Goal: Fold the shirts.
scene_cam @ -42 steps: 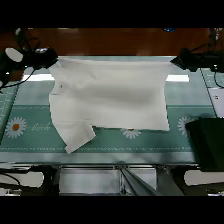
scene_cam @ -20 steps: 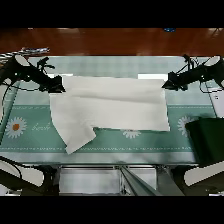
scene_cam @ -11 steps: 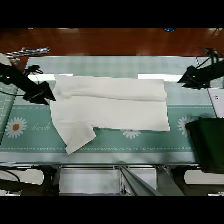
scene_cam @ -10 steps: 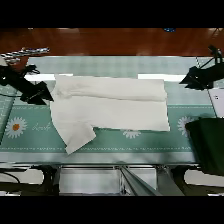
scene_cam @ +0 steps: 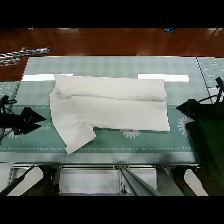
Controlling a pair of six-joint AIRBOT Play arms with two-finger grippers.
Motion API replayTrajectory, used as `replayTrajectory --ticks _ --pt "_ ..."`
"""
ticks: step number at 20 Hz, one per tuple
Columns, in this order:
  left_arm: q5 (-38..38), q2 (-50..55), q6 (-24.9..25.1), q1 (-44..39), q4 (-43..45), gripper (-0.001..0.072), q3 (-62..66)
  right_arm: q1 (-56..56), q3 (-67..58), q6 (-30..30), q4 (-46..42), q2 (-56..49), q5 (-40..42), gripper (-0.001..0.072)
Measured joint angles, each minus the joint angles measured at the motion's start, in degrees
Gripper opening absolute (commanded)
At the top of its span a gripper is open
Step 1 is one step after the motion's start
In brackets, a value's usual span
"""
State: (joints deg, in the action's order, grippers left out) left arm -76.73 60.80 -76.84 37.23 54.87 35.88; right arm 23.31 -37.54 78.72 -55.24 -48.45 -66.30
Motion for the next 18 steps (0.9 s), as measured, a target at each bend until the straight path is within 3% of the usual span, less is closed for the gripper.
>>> replayTrajectory --ticks 5,10,11,12,18 --pt "4.57 0.35 3.32 0.96 -3.08 0.0504 -8.68 0.07 4.83 -0.76 3.08 5.27 -0.83 0.0408" --pt "8.37 5.46 4.00 -6.19 -6.01 0.0484 -10.67 0.07 5.79 -0.72 5.57 6.32 -1.18 0.0408" --pt "9.60 6.38 4.02 -8.11 -6.91 0.0202 -10.78 0.07 5.81 -0.68 5.68 6.38 -1.18 0.0408" --pt "11.78 7.48 4.22 -10.29 -7.54 0.0029 -10.71 0.13 5.86 -0.52 5.73 6.45 -1.11 0.0408" --pt "14.27 10.03 4.70 -17.09 -8.33 0.0019 -8.74 8.22 7.37 4.52 -4.83 6.54 -2.34 0.0408"
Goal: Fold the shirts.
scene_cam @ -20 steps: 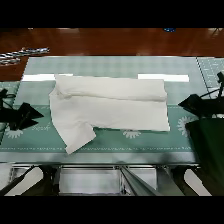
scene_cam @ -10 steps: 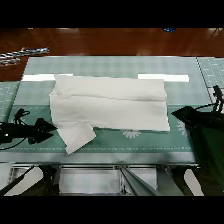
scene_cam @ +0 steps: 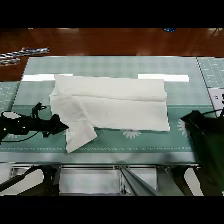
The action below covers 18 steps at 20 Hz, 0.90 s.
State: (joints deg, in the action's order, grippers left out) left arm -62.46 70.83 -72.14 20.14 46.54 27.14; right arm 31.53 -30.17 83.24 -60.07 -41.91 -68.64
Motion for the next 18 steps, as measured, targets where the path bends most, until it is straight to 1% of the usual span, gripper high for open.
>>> replayTrajectory --ticks 3,7,11,13,15,16,17,18 --pt "0.04 0.31 0.44 -0.76 0.02 0.0019 0.59 2.95 4.28 1.20 -2.08 -0.74 -2.91 0.0408" --pt "0.09 0.39 0.85 -1.11 0.02 0.0019 0.85 4.24 7.65 -1.51 1.95 -5.77 -3.19 0.0408" --pt "0.22 0.39 1.09 -1.22 -0.04 0.0019 0.92 3.76 8.57 -3.85 6.51 -11.87 0.28 0.0408" --pt "0.28 0.39 1.18 -1.22 -0.09 0.0019 0.92 1.64 8.61 -4.74 8.11 -15.56 2.99 0.0408" --pt "0.37 0.39 1.20 -1.22 -0.11 0.0019 0.92 -1.22 7.93 -5.62 11.98 -19.63 5.09 0.0407" --pt "0.39 0.39 1.18 -1.22 -0.11 0.0019 0.92 -2.58 7.30 -5.99 13.27 -21.31 5.90 0.0381" --pt "0.44 0.39 1.18 -1.22 -0.11 0.0019 0.92 -4.39 6.36 -6.54 14.64 -23.34 7.19 0.0231" --pt "0.44 0.39 1.18 -1.22 -0.11 0.0019 0.92 -6.32 5.11 -7.08 15.54 -25.24 9.22 0.0016"
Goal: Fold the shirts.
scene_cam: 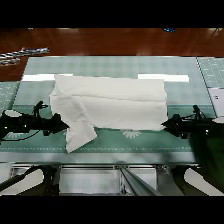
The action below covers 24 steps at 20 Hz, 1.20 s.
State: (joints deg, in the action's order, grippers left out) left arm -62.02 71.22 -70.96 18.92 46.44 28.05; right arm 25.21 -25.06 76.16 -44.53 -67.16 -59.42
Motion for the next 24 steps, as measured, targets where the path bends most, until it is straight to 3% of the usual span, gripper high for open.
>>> replayTrajectory --ticks 4,7,15,24 --pt "0.09 0.02 0.02 0.00 0.20 0.0019 0.44 -5.88 -5.60 -1.20 1.11 -4.11 2.25 0.0022" --pt "0.24 -0.22 0.15 0.11 1.49 0.0019 3.19 -7.54 -9.77 -1.81 1.57 -4.07 -1.05 0.0022" --pt "-6.71 -0.26 0.72 -0.26 -0.61 0.0019 20.02 -8.44 -19.02 -0.48 -1.44 -0.02 -5.38 0.0021" --pt "-5.31 21.20 -5.95 -5.60 -1.51 0.0018 49.16 -8.50 -34.93 -0.70 3.63 -15.10 -3.23 0.0021"
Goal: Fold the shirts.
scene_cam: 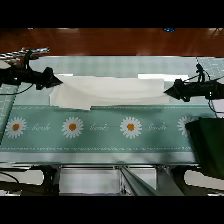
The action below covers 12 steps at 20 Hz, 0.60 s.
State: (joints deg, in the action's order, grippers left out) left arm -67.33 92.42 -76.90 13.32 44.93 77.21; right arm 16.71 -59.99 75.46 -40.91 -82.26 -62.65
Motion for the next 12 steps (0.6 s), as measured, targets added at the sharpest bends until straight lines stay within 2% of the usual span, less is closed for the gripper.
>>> replayTrajectory --ticks 6,11,12 --pt "-1.86 14.38 -5.31 -0.72 -0.04 0.0018 18.23 -0.02 -13.38 0.44 2.19 -11.76 0.15 0.0021" --pt "-1.90 21.05 -6.93 -1.27 0.04 0.0023 24.61 -0.61 -20.87 0.57 4.42 -19.37 0.52 0.0022" --pt "-2.01 21.86 -6.97 -1.42 0.09 0.0109 25.07 -1.01 -21.64 0.59 4.59 -20.52 0.94 0.0068"
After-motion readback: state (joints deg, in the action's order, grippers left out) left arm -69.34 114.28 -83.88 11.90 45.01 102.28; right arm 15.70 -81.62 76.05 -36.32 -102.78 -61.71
